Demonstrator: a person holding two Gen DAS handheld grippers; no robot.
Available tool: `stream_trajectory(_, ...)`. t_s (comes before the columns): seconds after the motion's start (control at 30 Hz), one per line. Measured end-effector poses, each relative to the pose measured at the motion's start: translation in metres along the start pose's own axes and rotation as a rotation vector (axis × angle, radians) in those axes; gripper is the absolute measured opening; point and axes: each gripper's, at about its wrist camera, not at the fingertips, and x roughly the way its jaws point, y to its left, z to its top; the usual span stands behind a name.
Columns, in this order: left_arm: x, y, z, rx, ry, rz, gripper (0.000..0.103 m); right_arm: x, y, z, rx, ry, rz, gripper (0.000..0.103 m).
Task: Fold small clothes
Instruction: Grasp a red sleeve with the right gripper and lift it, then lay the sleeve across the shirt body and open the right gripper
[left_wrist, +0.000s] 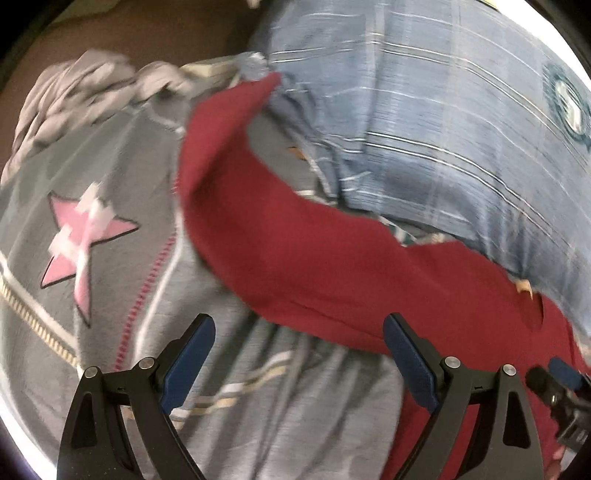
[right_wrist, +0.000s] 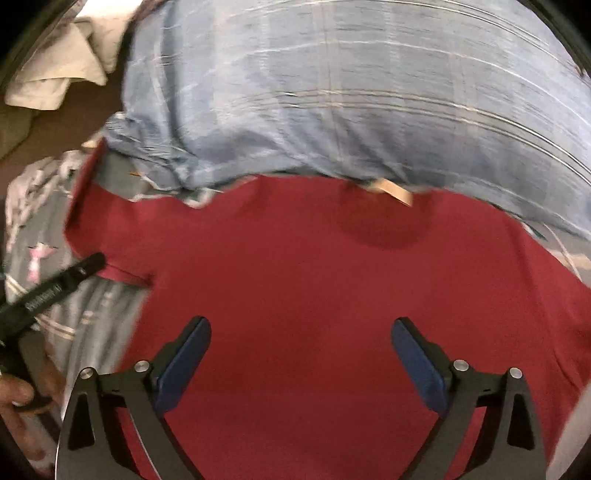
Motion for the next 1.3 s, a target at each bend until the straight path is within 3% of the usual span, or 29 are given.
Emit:
stream_trajectory(0.17,-0.002,0.011,0.006,-0.024,-0.015,0.055,0.093,0.026,0.050,0.048,-0.096,0.022,0.128,0.081)
stream_trajectory(0.27,-0.004,0.013,0.008,-0.017,-0.036,0.121,0.093,0.036,0.081,0.078,-0.136,0.015,0.216,0.080)
stream_trajectory(0.37,0.003,0.015,0.008,-0.023,-0.001,0.181,0.093,0.047,0.112,0.106,-0.160,0.014,0.304,0.081)
stream_trajectory(0.57,0.006,0.014,0.013,-0.040,0.006,0.172,0.093,0.077,0.164,0.150,-0.201,0.050,0.395,0.081)
stream_trajectory(0.77,0.009,0.022,0.017,-0.062,0.012,0.152,0.093,0.104,0.184,0.171,-0.116,0.071,0.519,0.081)
stream_trajectory(0.87,0.008,0.026,0.017,-0.072,0.004,0.139,0.093,0.124,0.203,0.181,-0.142,0.122,0.551,0.082)
stream_trajectory(1.03,0.012,0.023,0.018,-0.058,0.005,0.167,0.093,0.142,0.228,0.191,-0.139,0.118,0.626,0.082)
stream_trajectory(1.1,0.014,0.021,0.018,-0.047,0.000,0.171,0.093,0.147,0.237,0.190,-0.147,0.107,0.616,0.067)
stream_trajectory(1.17,0.015,0.020,0.018,-0.036,0.005,0.176,0.093,0.148,0.244,0.185,-0.188,0.103,0.587,0.018)
stream_trajectory(1.2,0.016,0.019,0.018,-0.023,0.008,0.182,0.093,0.145,0.245,0.180,-0.215,0.096,0.559,0.011)
stream_trajectory(1.3,0.013,0.021,0.018,-0.041,0.011,0.132,0.093,0.124,0.228,0.172,-0.240,0.035,0.490,0.009)
